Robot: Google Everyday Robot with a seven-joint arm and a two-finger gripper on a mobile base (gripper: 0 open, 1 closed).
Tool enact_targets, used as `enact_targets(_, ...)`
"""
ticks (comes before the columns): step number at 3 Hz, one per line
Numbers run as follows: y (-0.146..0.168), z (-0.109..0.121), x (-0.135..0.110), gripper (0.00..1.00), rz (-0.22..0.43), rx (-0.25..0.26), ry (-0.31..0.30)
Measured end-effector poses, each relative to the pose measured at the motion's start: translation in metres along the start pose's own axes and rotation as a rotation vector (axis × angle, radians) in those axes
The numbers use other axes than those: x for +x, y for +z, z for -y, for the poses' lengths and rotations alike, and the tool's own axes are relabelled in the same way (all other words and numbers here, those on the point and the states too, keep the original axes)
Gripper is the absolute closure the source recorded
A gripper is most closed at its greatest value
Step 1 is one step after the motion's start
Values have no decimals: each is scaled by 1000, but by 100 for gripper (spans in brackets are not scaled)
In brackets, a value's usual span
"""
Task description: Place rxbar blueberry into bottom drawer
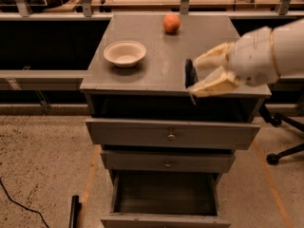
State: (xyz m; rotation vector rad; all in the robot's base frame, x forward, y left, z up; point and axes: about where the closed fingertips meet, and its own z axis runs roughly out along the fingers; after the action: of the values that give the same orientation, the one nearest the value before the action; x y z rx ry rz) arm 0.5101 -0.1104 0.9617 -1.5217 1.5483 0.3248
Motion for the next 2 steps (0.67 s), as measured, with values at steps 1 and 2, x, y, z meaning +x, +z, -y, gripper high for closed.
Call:
enact_targets(1, 38, -69, 75, 100, -19, -73, 113)
enact_targets(2, 61, -109, 140, 100, -58, -135, 183)
